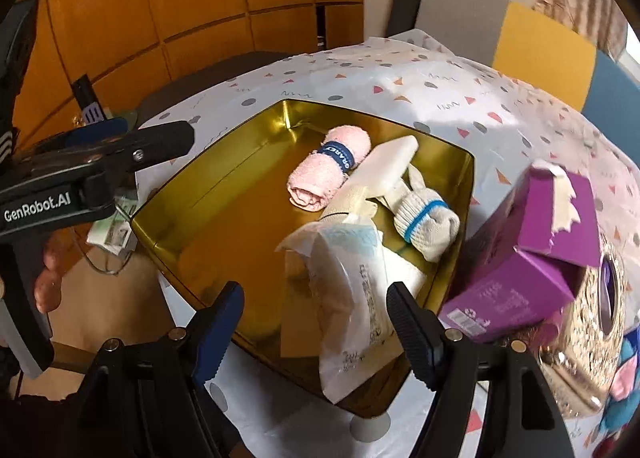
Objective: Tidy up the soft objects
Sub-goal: 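Carry the white wipes packet into the gold tray and open the right tool, then move both tools back toward the blue plush and red sock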
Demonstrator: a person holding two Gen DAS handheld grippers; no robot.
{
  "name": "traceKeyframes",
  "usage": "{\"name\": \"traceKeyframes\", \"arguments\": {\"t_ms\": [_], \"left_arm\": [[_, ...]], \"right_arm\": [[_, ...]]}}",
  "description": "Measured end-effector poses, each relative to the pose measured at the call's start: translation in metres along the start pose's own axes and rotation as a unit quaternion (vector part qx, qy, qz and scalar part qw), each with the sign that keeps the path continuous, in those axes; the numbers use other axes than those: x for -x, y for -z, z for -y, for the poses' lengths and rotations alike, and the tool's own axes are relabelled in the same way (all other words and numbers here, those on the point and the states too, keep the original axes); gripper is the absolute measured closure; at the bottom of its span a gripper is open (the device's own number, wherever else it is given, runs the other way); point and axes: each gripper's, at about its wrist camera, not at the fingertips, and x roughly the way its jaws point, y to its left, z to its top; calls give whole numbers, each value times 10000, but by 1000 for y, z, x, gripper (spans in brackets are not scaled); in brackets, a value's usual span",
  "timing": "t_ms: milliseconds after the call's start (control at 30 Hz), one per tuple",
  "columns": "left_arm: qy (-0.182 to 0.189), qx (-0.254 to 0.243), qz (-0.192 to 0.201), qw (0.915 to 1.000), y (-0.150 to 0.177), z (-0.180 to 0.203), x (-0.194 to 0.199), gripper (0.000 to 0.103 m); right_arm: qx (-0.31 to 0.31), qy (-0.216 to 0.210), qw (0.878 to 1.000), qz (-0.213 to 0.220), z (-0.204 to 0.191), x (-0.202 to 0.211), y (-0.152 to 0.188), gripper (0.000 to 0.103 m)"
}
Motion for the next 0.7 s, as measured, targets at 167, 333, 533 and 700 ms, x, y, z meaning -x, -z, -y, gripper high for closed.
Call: {"name": "traceKeyframes", "arguments": {"t_ms": [167,333,533,700], "left_arm": [[61,-113,1,9999,2,9,3,0],[155,-292,2,9995,5,23,7,0],[277,-492,-29,9984,9,38,8,0],[332,-583,-19,9977,11,46,10,0]], "right_arm": [[-168,385,9985,363,6,18,10,28],[-299,707,9945,716,14,39,13,28],[-476,937,9896,978,27,59,17,28],[-752,1112,9835,1215,48,78,24,28]]}}
